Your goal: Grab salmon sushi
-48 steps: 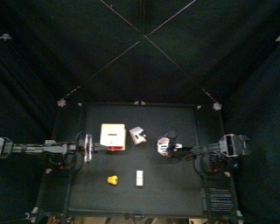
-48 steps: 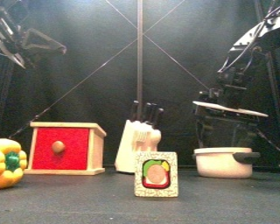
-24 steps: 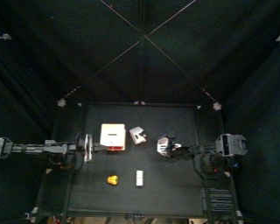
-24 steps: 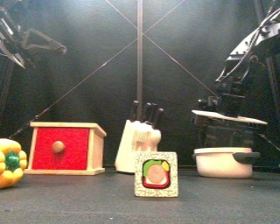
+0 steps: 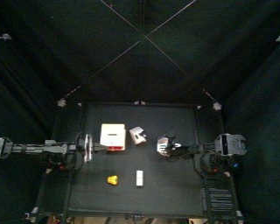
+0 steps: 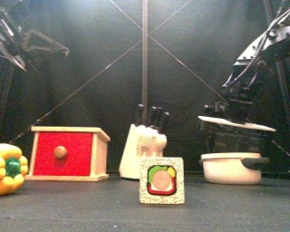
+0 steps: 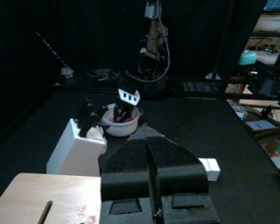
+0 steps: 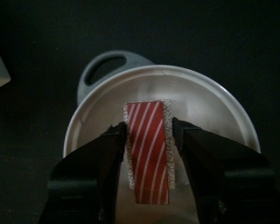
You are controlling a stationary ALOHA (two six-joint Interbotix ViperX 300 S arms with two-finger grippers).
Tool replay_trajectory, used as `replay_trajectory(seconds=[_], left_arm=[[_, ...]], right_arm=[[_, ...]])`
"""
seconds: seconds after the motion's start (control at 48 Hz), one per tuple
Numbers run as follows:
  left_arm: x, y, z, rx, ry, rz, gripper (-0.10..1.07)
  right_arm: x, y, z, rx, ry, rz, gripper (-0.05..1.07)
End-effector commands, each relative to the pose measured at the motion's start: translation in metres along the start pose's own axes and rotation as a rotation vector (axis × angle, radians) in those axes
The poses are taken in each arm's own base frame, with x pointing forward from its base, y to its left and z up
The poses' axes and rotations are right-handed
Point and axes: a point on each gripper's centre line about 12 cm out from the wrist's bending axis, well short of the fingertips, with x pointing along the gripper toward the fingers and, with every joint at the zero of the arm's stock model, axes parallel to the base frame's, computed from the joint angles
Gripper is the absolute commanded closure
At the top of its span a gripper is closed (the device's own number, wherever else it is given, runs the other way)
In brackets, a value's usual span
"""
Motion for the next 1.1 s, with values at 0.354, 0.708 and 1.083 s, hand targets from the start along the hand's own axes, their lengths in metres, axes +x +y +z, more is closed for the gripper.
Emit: replay_trajectory(seconds=[0.354, 0.708, 1.083], left_arm=[[0.002, 0.000, 0.004, 0.000, -0.011, 0.002, 1.00], [0.002, 0.000, 0.004, 0.000, -0.009, 0.002, 1.00], [0.002, 0.000, 0.004, -0.001, -0.009, 0.002, 1.00]], right_arm=[[-0.017, 0.008, 0.010, 0.025, -0.018, 0.059, 0.34], [-0.037, 0.005, 0.018, 0.046, -0.048, 0.081, 0.34], [-0.038, 0.005, 0.018, 0.045, -0.047, 0.083, 0.34]])
